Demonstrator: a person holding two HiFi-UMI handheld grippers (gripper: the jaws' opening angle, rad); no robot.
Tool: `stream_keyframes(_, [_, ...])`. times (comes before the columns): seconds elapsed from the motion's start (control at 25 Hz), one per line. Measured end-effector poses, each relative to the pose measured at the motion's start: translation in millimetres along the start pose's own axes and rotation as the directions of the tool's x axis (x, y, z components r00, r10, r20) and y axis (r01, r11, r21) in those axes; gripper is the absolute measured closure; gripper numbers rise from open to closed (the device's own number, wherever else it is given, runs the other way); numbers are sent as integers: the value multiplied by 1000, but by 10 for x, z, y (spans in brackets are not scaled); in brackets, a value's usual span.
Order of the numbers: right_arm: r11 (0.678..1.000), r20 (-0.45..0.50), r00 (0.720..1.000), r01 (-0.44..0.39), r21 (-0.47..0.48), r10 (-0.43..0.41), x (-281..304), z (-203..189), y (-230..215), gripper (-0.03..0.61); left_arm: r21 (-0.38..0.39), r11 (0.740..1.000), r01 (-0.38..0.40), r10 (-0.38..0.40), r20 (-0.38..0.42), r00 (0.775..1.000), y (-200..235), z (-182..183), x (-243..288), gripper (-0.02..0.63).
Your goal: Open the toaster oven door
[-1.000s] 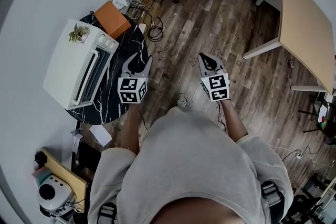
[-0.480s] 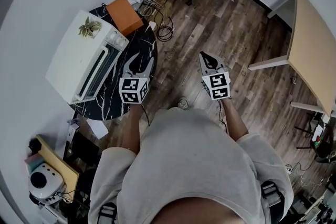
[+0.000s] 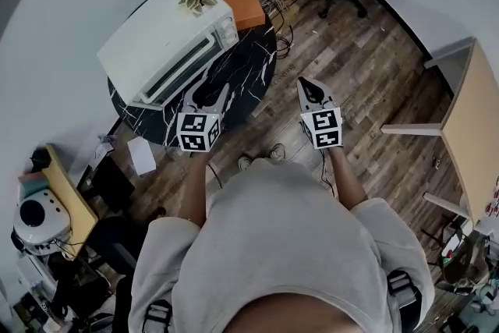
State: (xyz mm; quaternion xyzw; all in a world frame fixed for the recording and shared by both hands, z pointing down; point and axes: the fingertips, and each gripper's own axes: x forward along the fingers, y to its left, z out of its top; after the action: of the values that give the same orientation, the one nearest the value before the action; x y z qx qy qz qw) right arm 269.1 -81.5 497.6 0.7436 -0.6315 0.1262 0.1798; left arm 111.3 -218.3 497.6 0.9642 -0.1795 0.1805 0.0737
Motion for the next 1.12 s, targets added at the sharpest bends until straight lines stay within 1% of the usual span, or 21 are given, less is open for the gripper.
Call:
stream_keyframes(0.16, [996, -1, 997, -80, -51, 80, 153, 133, 443, 565, -38, 997, -71, 71, 12, 997, 275, -150, -401, 417])
stream_keyframes(0.32, [982, -3, 987, -159, -104, 159, 329, 273, 875, 565, -79, 986, -146, 148, 20, 989, 548, -294, -809, 417])
stream_keyframes(0.64, [962, -2, 973, -230, -149, 232, 525, 436, 1607, 565, -127, 967, -222, 227, 23, 974, 984, -591, -1436, 417])
stream_keyframes(0.88, [948, -4, 961, -272, -163, 275, 599, 463, 1959, 566, -152, 955, -256, 262, 20, 965, 1109, -741, -1697, 417])
stream_keyframes(1.12, [929, -14, 946, -321, -184, 324, 724, 482, 2133, 565, -181, 939, -294, 303, 22, 953, 1217, -801, -1779, 417])
